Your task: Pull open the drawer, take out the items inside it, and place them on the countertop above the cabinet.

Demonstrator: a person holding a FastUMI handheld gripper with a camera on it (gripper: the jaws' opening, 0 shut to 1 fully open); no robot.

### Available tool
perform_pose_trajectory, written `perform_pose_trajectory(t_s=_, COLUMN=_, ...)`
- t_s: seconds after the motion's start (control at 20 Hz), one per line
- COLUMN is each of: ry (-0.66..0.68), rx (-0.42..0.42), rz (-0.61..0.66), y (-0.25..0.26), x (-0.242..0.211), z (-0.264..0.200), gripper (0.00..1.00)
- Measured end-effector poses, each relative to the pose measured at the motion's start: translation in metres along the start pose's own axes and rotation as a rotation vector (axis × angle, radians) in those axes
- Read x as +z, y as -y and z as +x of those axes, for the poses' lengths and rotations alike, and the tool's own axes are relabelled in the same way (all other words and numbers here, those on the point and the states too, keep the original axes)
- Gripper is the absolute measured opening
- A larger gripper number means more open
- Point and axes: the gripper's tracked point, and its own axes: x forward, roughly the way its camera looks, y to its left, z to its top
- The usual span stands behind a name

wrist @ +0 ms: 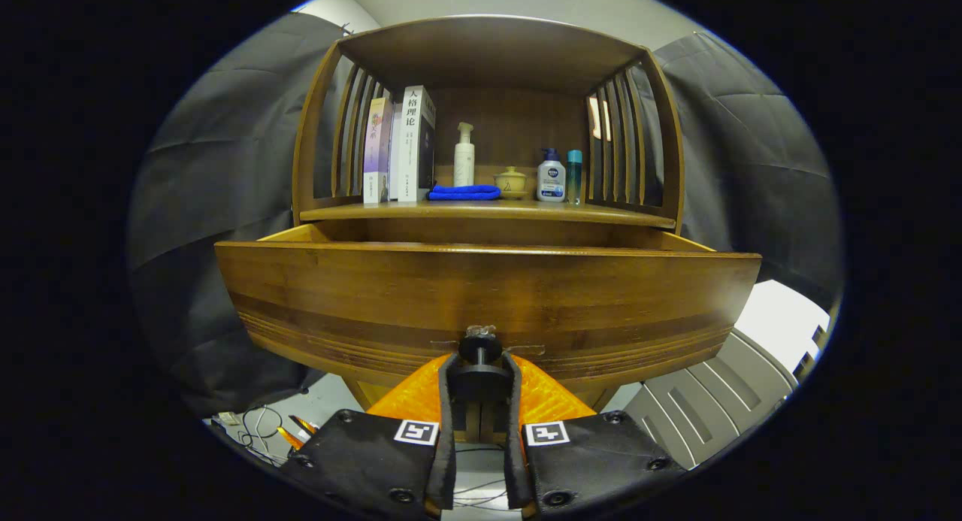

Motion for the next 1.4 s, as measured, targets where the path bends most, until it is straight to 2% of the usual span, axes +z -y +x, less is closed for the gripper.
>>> perform_pose_trajectory(t_s=0.65, ry=-0.047, rx=0.02, rz=-0.005, y=-0.005, x=-0.014, z=-0.031, gripper=0.28)
perform_pose_trajectory(t_s=0.8, ry=-0.054, rx=0.032, rz=-0.04, y=-0.006, x=-0.01, z=-0.038, gripper=0.36)
perform_pose_trajectory(t_s=0.9, ry=-0.016, rx=0.036, rz=-0.019, y=-0.005, x=0.004, z=-0.049, gripper=0.41)
perform_pose_trajectory(t_s=1.05, ry=0.084, rx=-0.024, rz=0.015, y=0.01, x=0.048, z=-0.071, gripper=0.48)
perform_pose_trajectory(t_s=1.25, ry=0.2, rx=-0.065, rz=0.089, y=0.022, x=0.115, z=-0.091, gripper=0.7)
perform_pose_trajectory(t_s=1.4, ry=0.211, rx=-0.081, rz=0.092, y=0.025, x=0.149, z=-0.084, gripper=0.86)
